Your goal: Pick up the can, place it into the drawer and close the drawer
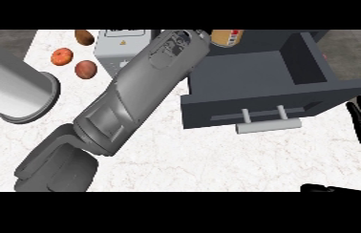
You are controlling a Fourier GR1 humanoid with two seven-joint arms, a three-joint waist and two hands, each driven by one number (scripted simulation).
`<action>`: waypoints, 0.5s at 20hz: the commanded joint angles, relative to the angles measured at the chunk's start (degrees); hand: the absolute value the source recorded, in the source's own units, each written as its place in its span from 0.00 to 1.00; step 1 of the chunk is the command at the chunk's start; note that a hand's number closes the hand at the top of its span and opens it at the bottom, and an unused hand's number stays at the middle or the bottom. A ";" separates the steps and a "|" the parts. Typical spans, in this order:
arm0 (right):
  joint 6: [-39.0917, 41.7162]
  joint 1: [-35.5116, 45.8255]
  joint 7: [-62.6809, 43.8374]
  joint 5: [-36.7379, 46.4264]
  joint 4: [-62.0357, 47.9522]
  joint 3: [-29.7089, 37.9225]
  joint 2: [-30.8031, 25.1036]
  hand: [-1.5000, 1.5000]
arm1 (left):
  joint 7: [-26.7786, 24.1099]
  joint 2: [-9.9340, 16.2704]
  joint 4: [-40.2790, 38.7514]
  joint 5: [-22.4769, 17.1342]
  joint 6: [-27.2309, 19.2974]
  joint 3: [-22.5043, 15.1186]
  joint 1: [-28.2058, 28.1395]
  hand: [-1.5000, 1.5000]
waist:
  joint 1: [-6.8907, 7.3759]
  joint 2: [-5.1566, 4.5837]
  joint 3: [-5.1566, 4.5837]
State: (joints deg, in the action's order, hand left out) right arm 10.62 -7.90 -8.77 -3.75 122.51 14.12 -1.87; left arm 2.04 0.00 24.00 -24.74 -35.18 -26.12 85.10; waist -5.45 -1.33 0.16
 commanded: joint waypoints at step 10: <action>-0.50 3.60 -0.46 0.72 -1.53 -0.86 -0.60 0.00 | -4.62 0.00 -2.49 -2.69 -3.67 -8.00 -4.21 0.00 | -1.49 -0.39 -0.01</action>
State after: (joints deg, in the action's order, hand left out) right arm 10.64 -5.61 -8.45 -3.71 121.03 13.96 -2.47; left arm -1.42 0.00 21.25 -26.64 -37.15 -31.79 82.91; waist -6.63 -1.62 0.18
